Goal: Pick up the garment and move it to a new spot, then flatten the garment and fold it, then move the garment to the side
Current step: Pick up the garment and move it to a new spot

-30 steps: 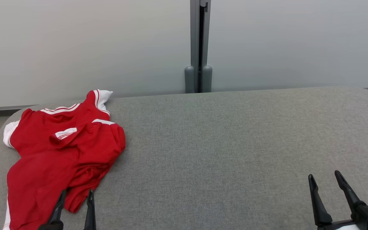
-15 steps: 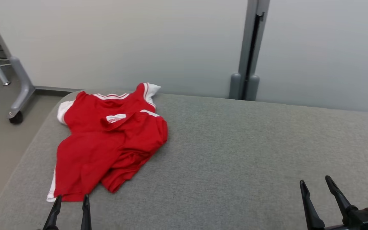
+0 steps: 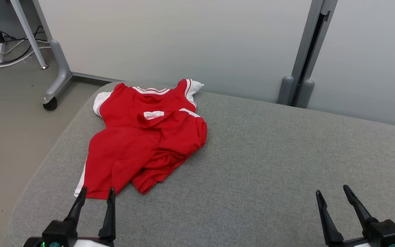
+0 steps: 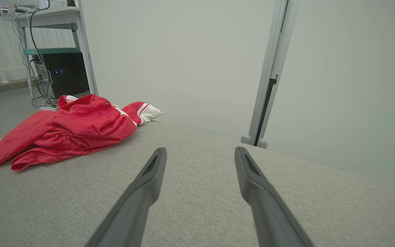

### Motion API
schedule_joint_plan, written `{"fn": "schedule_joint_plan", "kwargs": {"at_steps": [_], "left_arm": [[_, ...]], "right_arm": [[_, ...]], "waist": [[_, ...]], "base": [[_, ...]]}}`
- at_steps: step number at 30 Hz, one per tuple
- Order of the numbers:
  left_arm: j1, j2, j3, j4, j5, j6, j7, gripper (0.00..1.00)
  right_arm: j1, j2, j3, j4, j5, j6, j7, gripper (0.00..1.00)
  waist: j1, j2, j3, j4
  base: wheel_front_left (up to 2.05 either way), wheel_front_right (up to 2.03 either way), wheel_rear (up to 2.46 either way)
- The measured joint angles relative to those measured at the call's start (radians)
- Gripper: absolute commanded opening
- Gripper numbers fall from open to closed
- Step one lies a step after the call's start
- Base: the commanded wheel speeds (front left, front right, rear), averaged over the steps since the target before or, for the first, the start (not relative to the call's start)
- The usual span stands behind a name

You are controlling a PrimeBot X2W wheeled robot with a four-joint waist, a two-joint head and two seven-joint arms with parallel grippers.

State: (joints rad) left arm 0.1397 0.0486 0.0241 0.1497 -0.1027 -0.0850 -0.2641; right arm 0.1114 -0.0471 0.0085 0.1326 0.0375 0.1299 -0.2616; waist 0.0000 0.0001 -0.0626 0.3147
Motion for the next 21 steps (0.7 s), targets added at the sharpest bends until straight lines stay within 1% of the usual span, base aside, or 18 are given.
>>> {"fn": "schedule_joint_plan", "kwargs": {"at_steps": [3, 5, 7, 9, 12, 14, 16, 18, 19, 20, 21], "left_arm": [[-0.114, 0.003, -0.055, 0.053, -0.038, -0.027, 0.043, 1.0], [-0.23, 0.007, -0.106, 0.073, -0.082, -0.037, 0.089, 1.0], [-0.365, 0.013, -0.166, 0.095, -0.104, -0.043, 0.144, 1.0], [-0.501, 0.018, -0.236, 0.131, -0.146, -0.043, 0.2, 1.0], [-0.678, 0.027, -0.315, 0.223, -0.211, -0.045, 0.277, 1.0], [-0.769, 0.033, -0.338, 0.297, -0.249, -0.045, 0.326, 1.0], [-0.839, 0.04, -0.336, 0.382, -0.271, -0.045, 0.376, 1.0], [-0.89, 0.052, -0.343, 0.472, -0.272, -0.045, 0.447, 1.0], [-0.924, 0.057, -0.346, 0.542, -0.277, -0.045, 0.492, 1.0], [-0.935, 0.063, -0.355, 0.572, -0.271, -0.045, 0.507, 1.0], [-0.945, 0.069, -0.359, 0.591, -0.266, -0.045, 0.507, 0.93]], "right_arm": [[-0.012, 0.0, -0.005, -0.011, -0.024, 0.0, 0.0, 1.0], [-0.049, 0.0, -0.007, -0.03, -0.053, 0.0, 0.0, 1.0], [-0.096, -0.005, -0.006, -0.049, -0.07, 0.0, 0.0, 1.0], [-0.139, -0.033, 0.007, -0.057, -0.083, 0.0, 0.0, 1.0], [-0.194, -0.071, 0.019, -0.065, -0.084, 0.0, 0.0, 1.0], [-0.225, -0.084, 0.029, -0.069, -0.084, 0.0, 0.0, 1.0], [-0.247, -0.087, 0.037, -0.07, -0.083, 0.0, 0.0, 1.0], [-0.259, -0.087, 0.041, -0.07, -0.081, 0.0, 0.0, 1.0], [-0.27, -0.083, 0.044, -0.07, -0.079, 0.0, 0.0, 1.0], [-0.272, -0.078, 0.045, -0.071, -0.075, 0.0, 0.0, 1.0], [-0.271, -0.075, 0.045, -0.072, -0.073, 0.0, 0.0, 1.0]], "waist": [[0.0, 0.0, 0.036, -0.001], [0.0, 0.0, 0.075, -0.001], [0.0, 0.0, 0.128, -0.002], [0.0, 0.0, 0.187, -0.004], [0.0001, 0.0, 0.28, -0.007], [0.0, -0.0001, 0.338, -0.012], [0.0, -0.0001, 0.389, -0.019], [0.0, 0.0, 0.431, -0.03], [0.0, -0.0001, 0.46, -0.044], [0.0, -0.0001, 0.467, -0.055], [0.0, 0.0, 0.471, -0.065]], "base": [[0.0, 0.0, 0.0], [0.0, 0.0, 0.0], [0.0, 0.0, 0.0], [0.0, 0.0, 0.0], [0.0, 0.0, 0.0], [0.0, 0.0, 0.0], [0.0, 0.0, 0.0], [0.0, 0.0, 0.0], [0.0, 0.0, 0.0], [0.0, 0.0, 0.0], [0.0, 0.0, 0.0]]}}
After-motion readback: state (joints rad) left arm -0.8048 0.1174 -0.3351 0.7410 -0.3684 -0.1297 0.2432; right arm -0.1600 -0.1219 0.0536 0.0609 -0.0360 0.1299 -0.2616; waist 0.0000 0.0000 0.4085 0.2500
